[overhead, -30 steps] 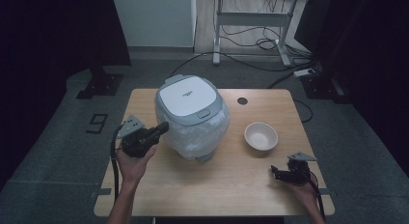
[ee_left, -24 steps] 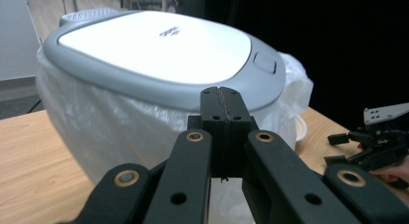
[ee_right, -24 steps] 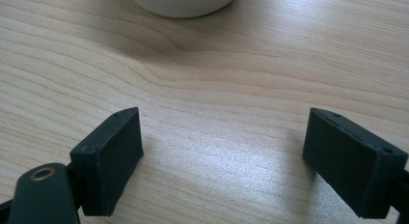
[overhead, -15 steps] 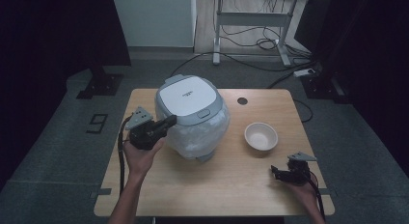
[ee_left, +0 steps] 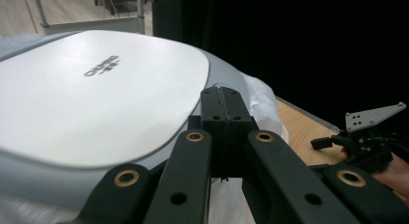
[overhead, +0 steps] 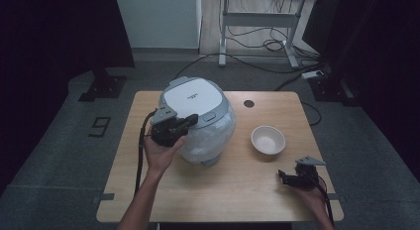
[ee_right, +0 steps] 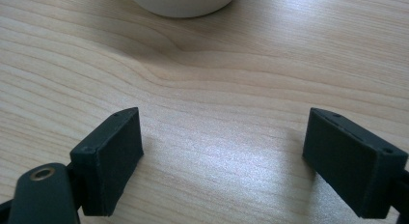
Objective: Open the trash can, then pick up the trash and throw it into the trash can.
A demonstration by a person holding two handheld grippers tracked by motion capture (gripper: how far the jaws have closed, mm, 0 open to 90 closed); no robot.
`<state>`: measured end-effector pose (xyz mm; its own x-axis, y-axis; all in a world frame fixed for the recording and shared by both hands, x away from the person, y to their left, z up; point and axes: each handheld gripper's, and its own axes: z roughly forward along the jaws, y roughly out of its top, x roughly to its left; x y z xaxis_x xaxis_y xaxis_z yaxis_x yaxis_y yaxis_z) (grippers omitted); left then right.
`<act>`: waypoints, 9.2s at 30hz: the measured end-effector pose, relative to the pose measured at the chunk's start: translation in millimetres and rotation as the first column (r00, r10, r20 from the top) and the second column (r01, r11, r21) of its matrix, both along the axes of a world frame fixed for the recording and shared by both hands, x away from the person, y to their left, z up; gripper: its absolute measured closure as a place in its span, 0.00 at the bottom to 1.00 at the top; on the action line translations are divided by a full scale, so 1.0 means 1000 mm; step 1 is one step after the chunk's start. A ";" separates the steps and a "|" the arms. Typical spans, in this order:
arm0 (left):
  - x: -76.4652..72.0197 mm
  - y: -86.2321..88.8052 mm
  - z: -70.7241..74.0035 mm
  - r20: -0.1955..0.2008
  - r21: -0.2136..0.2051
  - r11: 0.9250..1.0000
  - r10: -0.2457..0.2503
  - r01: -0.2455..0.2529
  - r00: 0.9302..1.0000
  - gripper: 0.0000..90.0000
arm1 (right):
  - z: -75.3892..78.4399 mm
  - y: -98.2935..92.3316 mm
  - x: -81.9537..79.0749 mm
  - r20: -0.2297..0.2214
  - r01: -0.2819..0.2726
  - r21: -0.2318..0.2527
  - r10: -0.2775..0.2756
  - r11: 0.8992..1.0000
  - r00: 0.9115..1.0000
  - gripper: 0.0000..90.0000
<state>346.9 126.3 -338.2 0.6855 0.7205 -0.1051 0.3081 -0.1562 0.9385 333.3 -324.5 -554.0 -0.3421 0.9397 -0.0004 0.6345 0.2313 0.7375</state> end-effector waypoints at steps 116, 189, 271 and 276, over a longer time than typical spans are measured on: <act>-0.025 0.094 -0.129 -0.102 0.029 0.973 0.229 -0.227 0.968 0.30 | 0.037 0.016 0.001 0.106 0.074 0.069 -0.082 0.995 0.991 0.21; -0.025 0.086 -0.138 -0.142 0.032 0.979 0.206 -0.204 0.968 0.32 | 0.075 0.002 0.047 0.108 -0.009 0.377 -0.035 0.926 0.994 0.93; -0.025 0.085 -0.139 -0.164 0.038 0.981 0.193 -0.189 0.967 0.31 | 0.252 0.088 0.049 0.436 -0.318 0.401 0.126 0.859 0.891 0.93; -0.024 0.085 -0.139 -0.165 0.039 0.982 0.191 -0.187 0.968 0.31 | 0.254 0.092 0.051 0.439 -0.322 0.401 0.129 0.858 0.889 0.93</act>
<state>322.5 211.5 -477.5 0.5104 0.8390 -0.1887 0.4861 -0.1005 0.8681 384.7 -232.7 -299.6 -0.6068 0.7619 0.2266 0.2505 -0.0873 0.9642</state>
